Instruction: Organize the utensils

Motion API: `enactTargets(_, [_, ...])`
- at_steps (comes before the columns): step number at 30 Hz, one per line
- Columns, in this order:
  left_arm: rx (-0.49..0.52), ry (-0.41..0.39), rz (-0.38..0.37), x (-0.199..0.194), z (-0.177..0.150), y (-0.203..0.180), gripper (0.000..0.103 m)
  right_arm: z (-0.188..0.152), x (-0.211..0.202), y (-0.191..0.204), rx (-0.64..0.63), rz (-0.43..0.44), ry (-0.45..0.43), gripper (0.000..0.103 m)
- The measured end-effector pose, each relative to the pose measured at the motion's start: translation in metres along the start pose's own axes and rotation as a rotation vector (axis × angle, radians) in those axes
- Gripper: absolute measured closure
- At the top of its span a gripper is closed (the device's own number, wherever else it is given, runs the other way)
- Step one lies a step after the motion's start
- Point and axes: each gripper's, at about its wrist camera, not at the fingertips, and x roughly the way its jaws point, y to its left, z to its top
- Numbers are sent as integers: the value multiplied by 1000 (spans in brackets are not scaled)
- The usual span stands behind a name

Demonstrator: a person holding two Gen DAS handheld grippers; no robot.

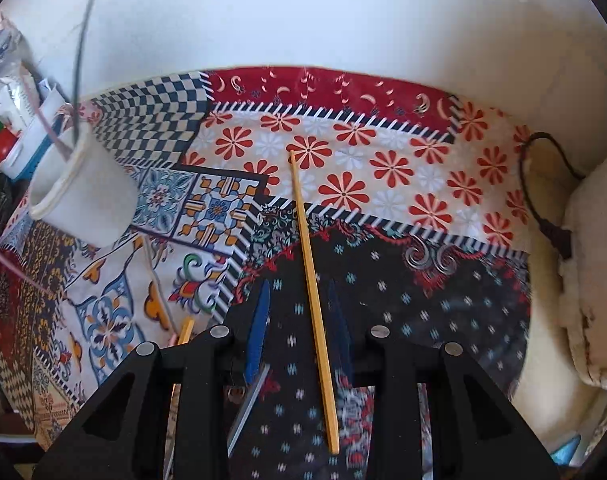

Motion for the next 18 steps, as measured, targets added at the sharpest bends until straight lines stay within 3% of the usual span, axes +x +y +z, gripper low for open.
enactTargets(7, [-27, 14, 15, 8, 2, 6, 99, 21, 41, -4, -13, -9, 59, 87])
enactTargets(18, [-18, 7, 3, 10, 6, 1, 99, 24, 45, 5, -27, -44, 30, 98])
